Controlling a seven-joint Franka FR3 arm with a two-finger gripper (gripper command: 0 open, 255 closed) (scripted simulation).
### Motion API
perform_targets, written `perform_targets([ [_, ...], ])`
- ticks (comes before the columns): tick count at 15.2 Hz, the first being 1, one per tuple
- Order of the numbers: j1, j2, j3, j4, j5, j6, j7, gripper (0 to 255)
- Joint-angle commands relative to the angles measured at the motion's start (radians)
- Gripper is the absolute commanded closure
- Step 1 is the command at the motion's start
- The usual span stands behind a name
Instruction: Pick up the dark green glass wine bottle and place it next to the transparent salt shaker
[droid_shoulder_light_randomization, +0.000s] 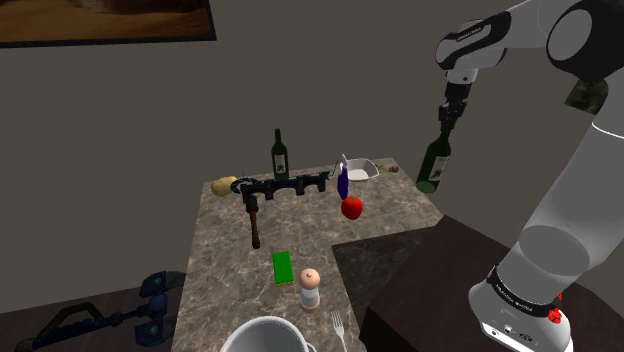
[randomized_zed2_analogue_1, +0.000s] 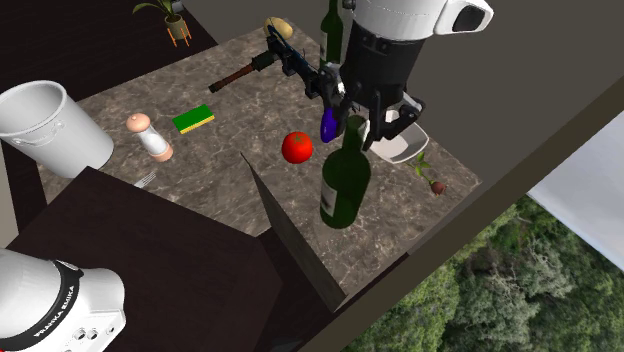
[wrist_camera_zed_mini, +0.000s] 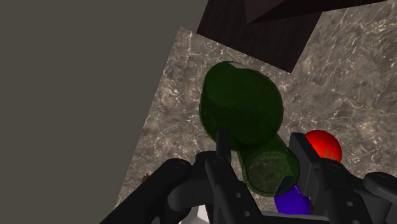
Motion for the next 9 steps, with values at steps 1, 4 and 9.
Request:
perform_targets([
  [1,0.0,-0.005,0.0,0.022,-0.003,-0.026,0.002,255],
  [4,0.002,-0.016,-0.001,0.051,-0.01,-0.065,0.006,255],
  [9,0.003,-0.03,-0.001,0.104,-0.017,-0.129,0.01,255],
])
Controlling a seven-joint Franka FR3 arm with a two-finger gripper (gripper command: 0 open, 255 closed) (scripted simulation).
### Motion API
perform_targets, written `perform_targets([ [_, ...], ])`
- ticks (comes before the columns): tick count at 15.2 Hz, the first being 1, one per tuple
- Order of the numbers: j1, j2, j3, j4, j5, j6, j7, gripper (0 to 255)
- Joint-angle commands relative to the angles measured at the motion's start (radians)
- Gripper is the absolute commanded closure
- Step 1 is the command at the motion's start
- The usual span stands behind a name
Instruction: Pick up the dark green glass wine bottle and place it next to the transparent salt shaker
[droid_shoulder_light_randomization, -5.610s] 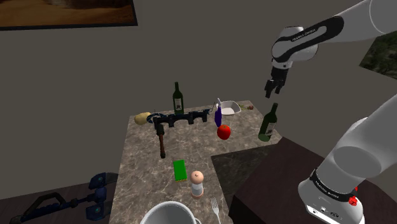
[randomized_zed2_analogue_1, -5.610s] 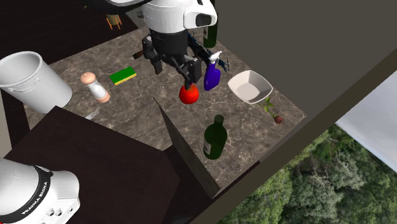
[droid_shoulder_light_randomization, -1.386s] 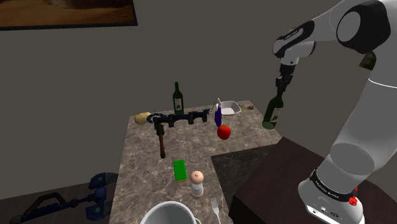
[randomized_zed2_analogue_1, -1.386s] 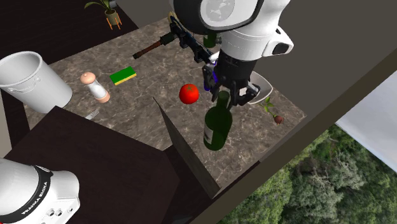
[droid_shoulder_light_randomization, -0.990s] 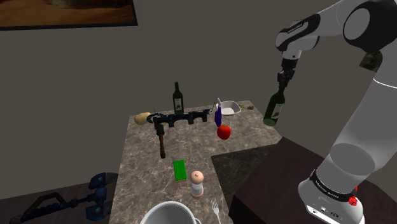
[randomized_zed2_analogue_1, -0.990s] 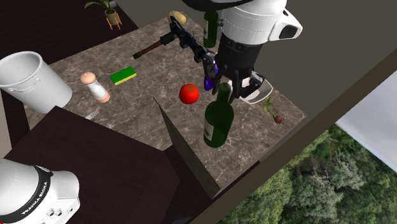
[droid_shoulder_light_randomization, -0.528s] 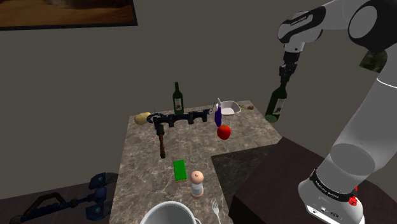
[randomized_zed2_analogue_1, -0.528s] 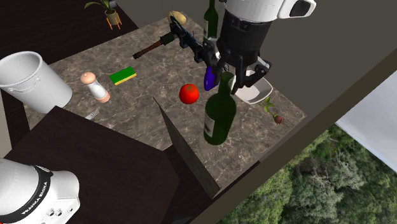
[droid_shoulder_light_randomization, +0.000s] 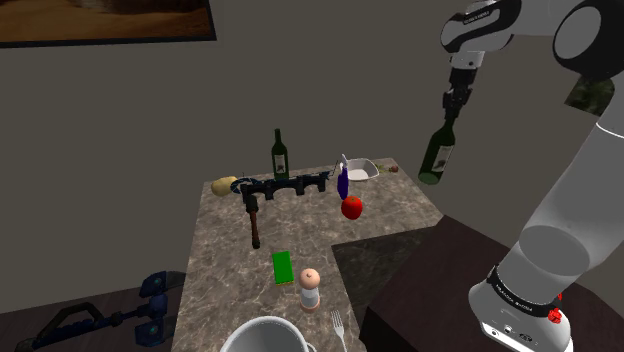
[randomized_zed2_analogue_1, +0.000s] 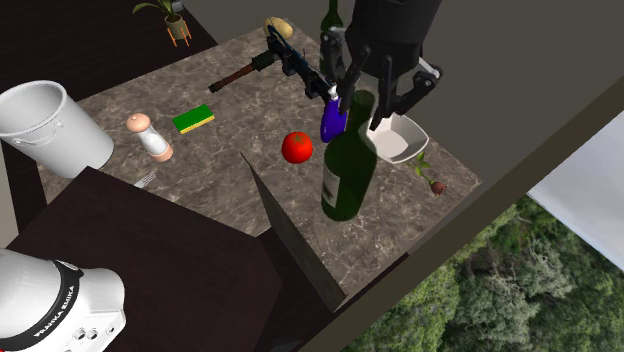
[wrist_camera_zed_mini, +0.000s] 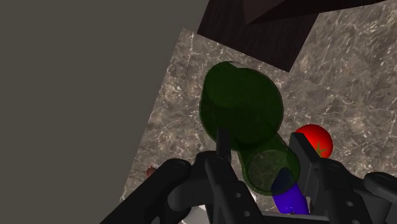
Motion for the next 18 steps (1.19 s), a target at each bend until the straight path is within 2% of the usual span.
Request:
perform_targets([
  [1,0.002,-0.008,0.001,0.02,-0.004,-0.026,0.004,255],
  [18,-0.003,-0.001,-0.003,0.256,-0.001,-0.257,-0.002,255],
])
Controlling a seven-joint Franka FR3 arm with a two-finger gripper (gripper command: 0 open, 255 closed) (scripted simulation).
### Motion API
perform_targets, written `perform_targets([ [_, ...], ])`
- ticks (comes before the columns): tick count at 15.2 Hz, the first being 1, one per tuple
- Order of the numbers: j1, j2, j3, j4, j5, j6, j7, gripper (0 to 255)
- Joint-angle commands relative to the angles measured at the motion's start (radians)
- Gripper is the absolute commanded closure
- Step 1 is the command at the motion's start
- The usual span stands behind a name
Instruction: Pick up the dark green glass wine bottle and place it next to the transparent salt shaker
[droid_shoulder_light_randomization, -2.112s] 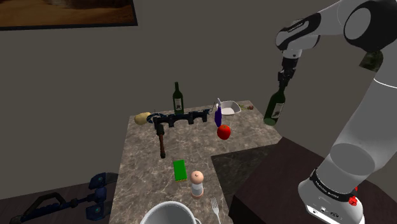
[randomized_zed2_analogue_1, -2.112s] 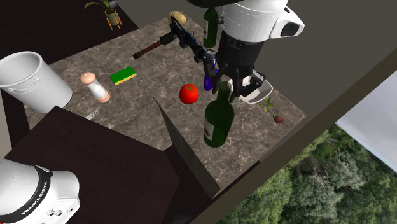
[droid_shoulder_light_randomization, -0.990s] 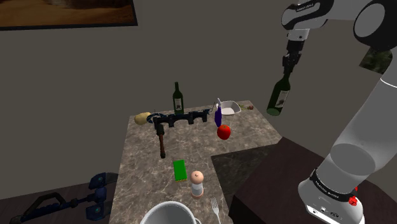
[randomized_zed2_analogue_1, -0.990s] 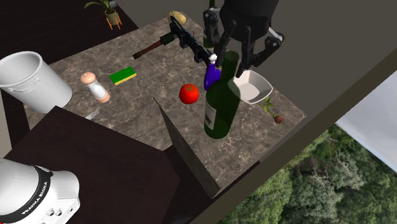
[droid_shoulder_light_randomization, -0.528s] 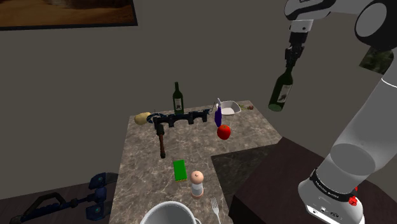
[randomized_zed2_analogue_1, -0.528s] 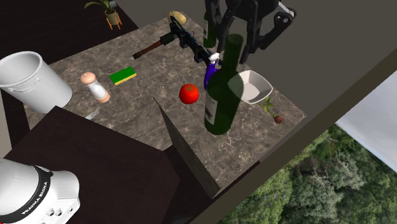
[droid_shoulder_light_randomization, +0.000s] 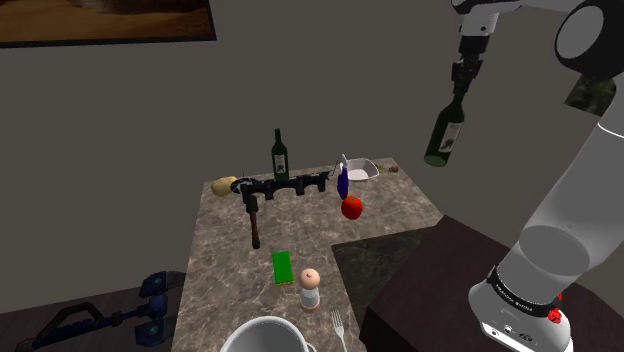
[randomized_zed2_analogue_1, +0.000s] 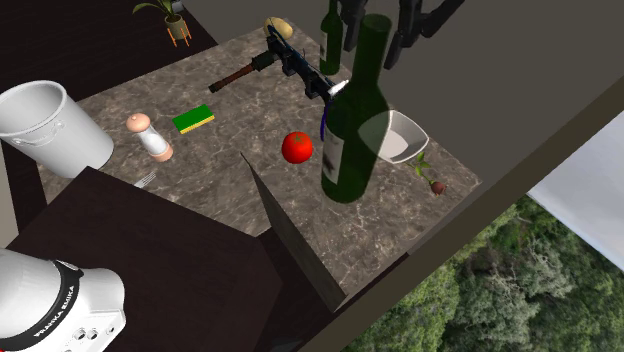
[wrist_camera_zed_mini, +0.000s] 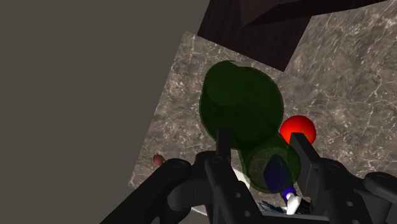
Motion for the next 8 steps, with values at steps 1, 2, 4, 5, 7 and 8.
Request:
perform_targets([
  [1,-0.004,0.009,-0.002,0.035,0.005,-0.027,-0.005,255],
  [2,-0.005,0.013,-0.003,0.052,0.006,-0.042,-0.007,255],
  [4,-0.007,0.02,-0.004,0.088,0.01,-0.071,-0.01,255],
  [5,-0.009,0.025,-0.005,0.107,0.013,-0.086,-0.012,255],
  [7,-0.012,0.035,-0.007,0.145,0.018,-0.116,-0.016,255],
  [8,-0.014,0.04,-0.008,0.165,0.021,-0.131,-0.018,255],
])
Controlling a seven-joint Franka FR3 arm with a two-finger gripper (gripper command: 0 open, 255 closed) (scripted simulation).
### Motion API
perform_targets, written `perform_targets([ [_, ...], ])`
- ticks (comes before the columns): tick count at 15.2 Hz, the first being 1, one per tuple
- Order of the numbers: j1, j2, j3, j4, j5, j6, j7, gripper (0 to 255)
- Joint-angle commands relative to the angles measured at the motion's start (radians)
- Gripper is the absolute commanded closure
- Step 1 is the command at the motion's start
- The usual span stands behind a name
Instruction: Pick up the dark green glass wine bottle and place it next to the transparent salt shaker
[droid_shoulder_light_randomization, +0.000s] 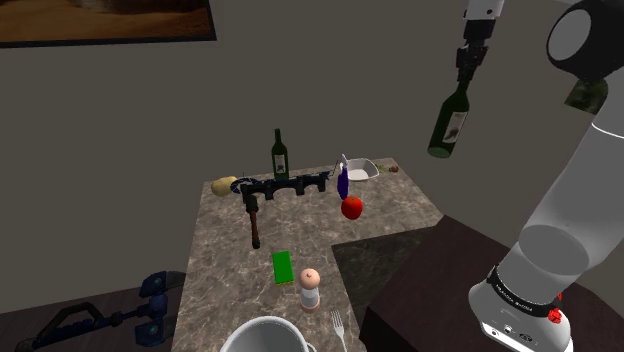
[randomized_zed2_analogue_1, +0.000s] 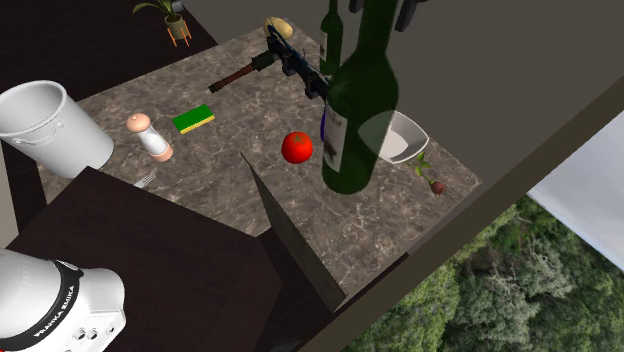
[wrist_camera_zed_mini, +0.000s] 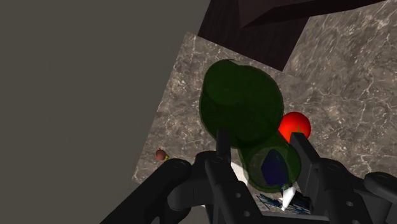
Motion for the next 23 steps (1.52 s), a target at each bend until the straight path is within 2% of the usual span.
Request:
perform_targets([
  [1,-0.005,0.013,-0.003,0.043,0.007,-0.032,-0.006,255],
  [2,-0.007,0.019,-0.004,0.061,0.01,-0.045,-0.008,255],
  [6,0.07,-0.111,0.05,-0.077,-0.048,-0.019,0.117,255],
  [12,0.144,-0.258,0.15,-0.227,-0.087,-0.002,0.296,255],
  [23,0.243,-0.398,0.34,-0.379,-0.059,0.01,0.594,255],
])
